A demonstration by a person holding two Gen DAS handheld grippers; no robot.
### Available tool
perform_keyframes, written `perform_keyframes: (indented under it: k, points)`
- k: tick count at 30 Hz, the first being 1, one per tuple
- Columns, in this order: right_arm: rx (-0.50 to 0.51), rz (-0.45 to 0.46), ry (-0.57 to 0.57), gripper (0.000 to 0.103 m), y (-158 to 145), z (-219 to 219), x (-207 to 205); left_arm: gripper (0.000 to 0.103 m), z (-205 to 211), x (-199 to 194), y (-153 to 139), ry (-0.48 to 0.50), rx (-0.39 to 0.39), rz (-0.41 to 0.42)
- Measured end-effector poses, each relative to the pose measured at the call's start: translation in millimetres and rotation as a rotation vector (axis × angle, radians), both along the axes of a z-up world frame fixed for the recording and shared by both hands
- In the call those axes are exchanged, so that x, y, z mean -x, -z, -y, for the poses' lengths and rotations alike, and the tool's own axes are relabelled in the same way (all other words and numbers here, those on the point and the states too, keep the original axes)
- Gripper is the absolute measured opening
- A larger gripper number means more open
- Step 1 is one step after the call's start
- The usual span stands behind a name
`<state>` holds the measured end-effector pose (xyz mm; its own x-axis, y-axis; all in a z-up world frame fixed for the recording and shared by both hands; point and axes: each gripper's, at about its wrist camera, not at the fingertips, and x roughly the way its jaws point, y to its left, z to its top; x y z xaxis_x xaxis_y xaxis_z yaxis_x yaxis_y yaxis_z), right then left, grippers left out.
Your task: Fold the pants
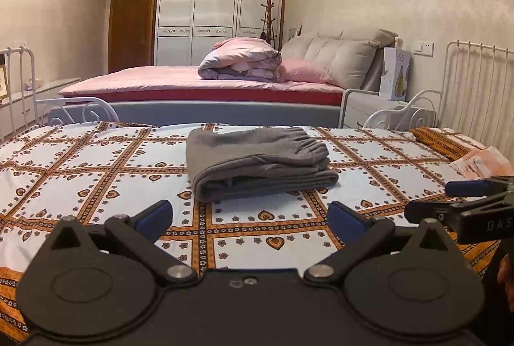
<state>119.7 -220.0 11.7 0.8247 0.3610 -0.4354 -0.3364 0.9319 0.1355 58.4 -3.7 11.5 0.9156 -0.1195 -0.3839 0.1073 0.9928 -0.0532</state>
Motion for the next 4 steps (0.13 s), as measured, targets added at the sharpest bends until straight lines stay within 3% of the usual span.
perform_keyframes:
  k: [4]
  points:
    - [0.000, 0.001, 0.001, 0.103, -0.1, 0.2, -0.5, 0.097, 0.7, 0.0, 0.3, 0.006, 0.016, -0.012]
